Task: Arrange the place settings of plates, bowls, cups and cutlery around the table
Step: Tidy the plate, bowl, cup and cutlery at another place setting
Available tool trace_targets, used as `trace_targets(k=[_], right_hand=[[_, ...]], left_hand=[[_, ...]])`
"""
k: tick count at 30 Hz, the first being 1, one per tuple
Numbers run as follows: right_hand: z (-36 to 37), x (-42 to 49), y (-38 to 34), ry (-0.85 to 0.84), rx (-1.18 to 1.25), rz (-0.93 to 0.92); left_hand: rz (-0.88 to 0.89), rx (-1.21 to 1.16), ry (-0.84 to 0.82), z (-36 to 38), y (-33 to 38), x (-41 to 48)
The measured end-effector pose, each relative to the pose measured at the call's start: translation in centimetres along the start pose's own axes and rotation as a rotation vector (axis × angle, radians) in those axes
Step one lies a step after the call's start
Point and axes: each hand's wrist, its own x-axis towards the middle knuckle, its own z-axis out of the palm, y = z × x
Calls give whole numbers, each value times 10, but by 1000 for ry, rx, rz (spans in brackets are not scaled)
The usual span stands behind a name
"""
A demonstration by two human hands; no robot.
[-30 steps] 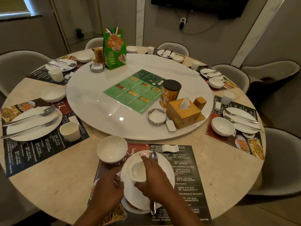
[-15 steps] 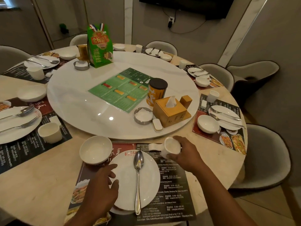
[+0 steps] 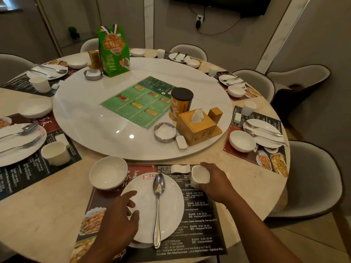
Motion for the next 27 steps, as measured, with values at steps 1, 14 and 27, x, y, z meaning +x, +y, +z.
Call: trace_targets(k=[1,14,27], right_hand=[[0,1,0,-1,-2,-3],[-3,0,-1,-29,-15,-24],[-4,2,1,-53,-52,-13]], left_hand=[[-6,3,3,0,0,0],[-42,-16,-10,8,3,-3],[-44,6,-51,7,7,-8]])
